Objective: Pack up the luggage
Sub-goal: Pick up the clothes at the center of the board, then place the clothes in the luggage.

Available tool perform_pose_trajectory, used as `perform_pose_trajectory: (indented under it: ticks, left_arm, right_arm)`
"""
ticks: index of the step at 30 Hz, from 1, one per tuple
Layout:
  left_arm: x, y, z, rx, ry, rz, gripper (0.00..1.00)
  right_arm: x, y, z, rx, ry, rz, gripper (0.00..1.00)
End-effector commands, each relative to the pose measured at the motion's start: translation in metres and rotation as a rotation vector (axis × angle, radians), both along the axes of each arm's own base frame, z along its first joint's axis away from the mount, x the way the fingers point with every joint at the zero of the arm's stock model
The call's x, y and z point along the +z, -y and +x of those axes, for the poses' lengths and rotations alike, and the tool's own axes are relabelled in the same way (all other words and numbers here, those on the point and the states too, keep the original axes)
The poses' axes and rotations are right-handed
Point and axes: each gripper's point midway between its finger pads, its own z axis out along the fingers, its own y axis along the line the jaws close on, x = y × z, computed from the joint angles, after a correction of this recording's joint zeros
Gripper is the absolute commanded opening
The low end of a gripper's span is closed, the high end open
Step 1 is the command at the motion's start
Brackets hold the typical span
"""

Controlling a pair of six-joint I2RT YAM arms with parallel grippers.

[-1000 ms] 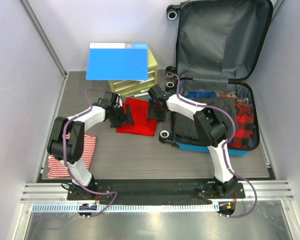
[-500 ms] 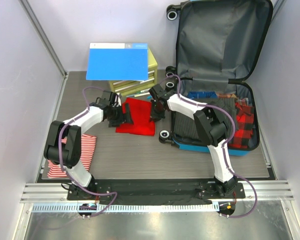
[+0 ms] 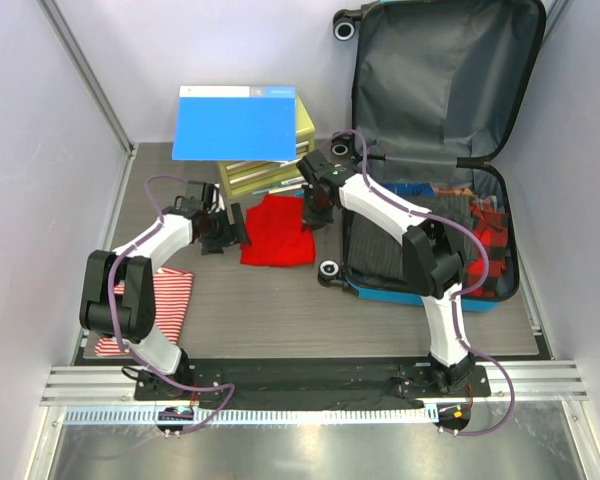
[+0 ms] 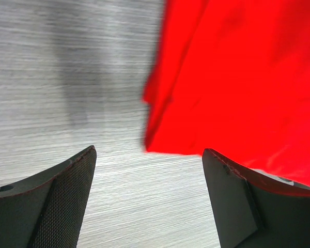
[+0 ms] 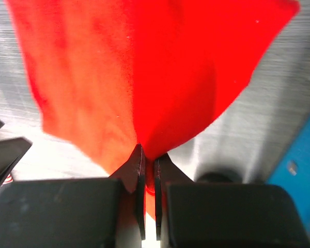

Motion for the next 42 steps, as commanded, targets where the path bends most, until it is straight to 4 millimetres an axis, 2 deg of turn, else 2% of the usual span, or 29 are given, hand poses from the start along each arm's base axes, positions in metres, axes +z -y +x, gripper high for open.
perform_pose_trajectory:
  ticks: [1,6,7,10,11,14,24,34,37,38,42]
  left_arm:
    - [0.005,-0.007,-0.001,0.001,0.018,0.008,0.84]
    - [0.001,-0.011,-0.003,0.007,0.008,0.012,0.84]
    - [0.000,-0.011,-0.003,0.007,0.007,0.011,0.84]
    - [-0.003,-0.012,-0.003,0.008,0.000,0.011,0.84]
    - [-0.004,-0.012,-0.004,0.009,-0.002,0.010,0.84]
    - [-0.009,-0.013,-0.006,0.013,-0.013,0.011,0.84]
    - [-0.018,-0.011,-0.007,0.012,-0.042,-0.004,0.84]
    - [-0.022,-0.009,-0.005,0.010,-0.053,-0.017,0.84]
    - [-0.021,-0.008,-0.006,0.009,-0.051,-0.019,0.84]
    - [-0.021,-0.008,-0.005,0.010,-0.049,-0.020,0.84]
    - [-0.021,-0.008,-0.005,0.010,-0.046,-0.020,0.84]
  right_arm:
    - [0.064,0.015,0.001,-0.008,0.089,-0.021,0.01]
    - [0.094,0.033,0.002,-0.013,0.080,-0.016,0.01]
    - [0.098,0.047,0.002,-0.032,0.065,-0.025,0.01]
    - [0.114,0.070,0.003,-0.035,0.066,-0.048,0.01]
    - [0.122,0.082,0.009,-0.041,0.082,-0.053,0.01]
    - [0.130,0.110,0.008,-0.048,0.060,-0.087,0.01]
    - [0.135,0.186,0.000,-0.054,-0.001,-0.258,0.01]
    - [0.143,0.247,0.005,-0.173,0.029,-0.393,0.01]
    - [0.141,0.262,0.008,-0.183,0.038,-0.425,0.01]
    - [0.134,0.270,0.008,-0.187,0.024,-0.435,0.01]
    - [0.125,0.280,0.018,-0.213,0.027,-0.439,0.01]
